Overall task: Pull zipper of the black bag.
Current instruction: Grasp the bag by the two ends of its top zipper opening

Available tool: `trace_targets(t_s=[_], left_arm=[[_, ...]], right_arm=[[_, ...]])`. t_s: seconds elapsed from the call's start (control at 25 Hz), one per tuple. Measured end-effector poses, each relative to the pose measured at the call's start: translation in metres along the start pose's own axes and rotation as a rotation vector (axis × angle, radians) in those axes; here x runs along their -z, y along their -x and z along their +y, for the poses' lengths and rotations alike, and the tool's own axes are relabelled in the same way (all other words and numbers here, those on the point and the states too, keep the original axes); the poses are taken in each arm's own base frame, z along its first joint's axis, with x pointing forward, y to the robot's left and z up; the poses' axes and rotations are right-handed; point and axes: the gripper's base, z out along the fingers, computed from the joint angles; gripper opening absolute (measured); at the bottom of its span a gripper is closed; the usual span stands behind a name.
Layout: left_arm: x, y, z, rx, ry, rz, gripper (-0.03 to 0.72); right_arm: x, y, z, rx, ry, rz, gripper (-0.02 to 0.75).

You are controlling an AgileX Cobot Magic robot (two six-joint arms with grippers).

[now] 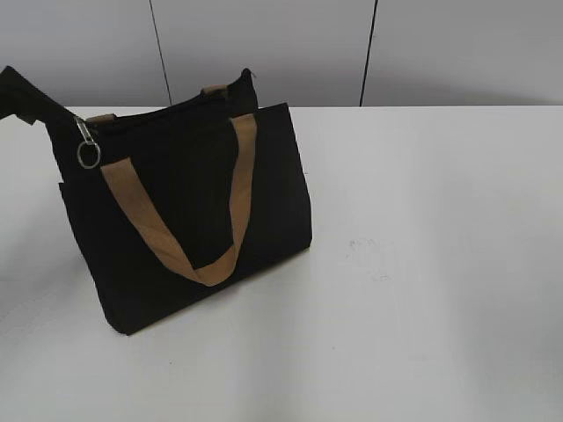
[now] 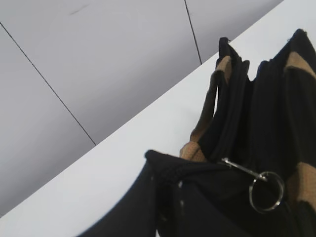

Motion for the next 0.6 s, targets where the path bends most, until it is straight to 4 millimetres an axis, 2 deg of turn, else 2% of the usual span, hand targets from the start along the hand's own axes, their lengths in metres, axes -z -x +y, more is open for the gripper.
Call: trace_targets(t_s=[0.04, 0.36, 0.6], left_arm=[[0.002, 0.002, 0.000, -0.003, 0.005, -0.006, 0.009], [0.007, 0.007, 0.000, 0.088, 0.014, -0.027, 0.009], [0.007, 0.007, 0.000, 0.117, 0.014, -0.028, 0.009]], right_arm=[[-0.012, 0.007, -0.001, 0.016, 0.039, 0.029, 0.427], [-0.057, 0.058, 0.008, 0.164, 0.191, 0.045, 0.422], [-0.093, 0.101, 0.027, 0.245, 0.288, 0.034, 0.422]])
